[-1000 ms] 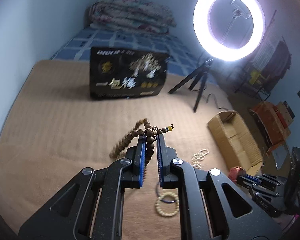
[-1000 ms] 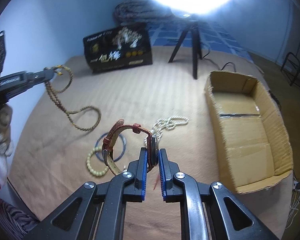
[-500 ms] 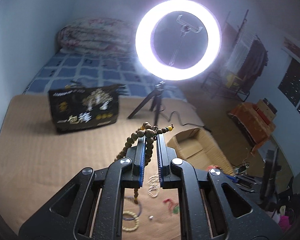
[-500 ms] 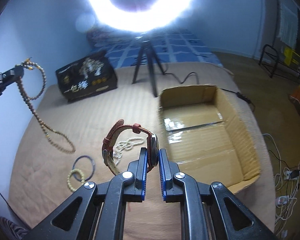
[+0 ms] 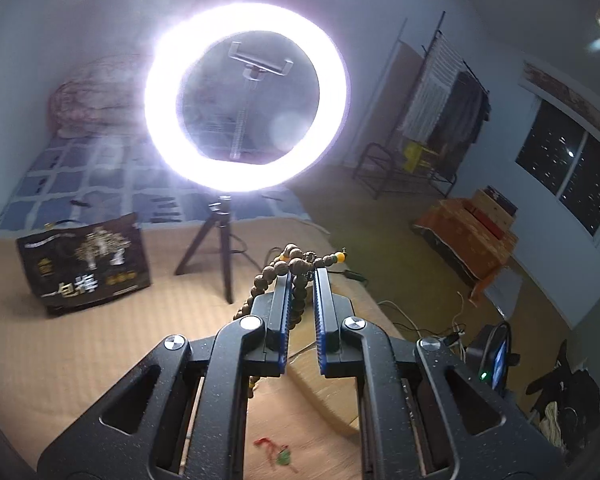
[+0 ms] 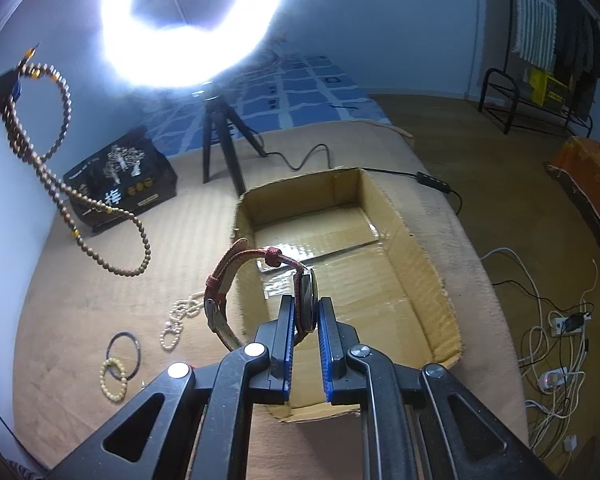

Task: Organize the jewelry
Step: 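Lift the bead necklace and watch and carry both into the cardboard box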

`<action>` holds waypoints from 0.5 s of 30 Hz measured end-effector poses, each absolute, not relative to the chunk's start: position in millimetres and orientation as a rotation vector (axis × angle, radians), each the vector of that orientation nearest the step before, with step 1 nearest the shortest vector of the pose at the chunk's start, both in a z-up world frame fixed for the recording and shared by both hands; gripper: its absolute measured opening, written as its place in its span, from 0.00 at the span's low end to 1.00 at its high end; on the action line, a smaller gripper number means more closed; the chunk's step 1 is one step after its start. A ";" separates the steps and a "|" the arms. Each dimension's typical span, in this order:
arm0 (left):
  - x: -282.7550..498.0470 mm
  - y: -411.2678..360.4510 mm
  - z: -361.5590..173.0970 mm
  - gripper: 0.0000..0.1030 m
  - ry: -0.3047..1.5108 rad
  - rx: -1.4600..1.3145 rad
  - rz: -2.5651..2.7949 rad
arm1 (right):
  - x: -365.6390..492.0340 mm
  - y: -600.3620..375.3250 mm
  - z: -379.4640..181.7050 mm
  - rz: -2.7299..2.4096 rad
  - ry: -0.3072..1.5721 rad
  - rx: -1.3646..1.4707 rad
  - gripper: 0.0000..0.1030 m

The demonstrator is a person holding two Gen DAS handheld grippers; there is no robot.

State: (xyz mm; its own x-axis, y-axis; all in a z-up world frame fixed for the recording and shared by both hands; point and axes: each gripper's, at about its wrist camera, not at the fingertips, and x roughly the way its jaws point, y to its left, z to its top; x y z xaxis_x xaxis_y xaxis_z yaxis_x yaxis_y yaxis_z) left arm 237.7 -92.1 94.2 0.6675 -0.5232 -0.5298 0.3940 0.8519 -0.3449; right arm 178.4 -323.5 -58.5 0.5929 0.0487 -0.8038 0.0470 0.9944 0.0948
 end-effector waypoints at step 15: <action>272.3 -177.2 89.6 0.08 0.677 -0.215 -0.607 | 188.4 -346.9 -67.8 -0.055 0.970 0.150 0.09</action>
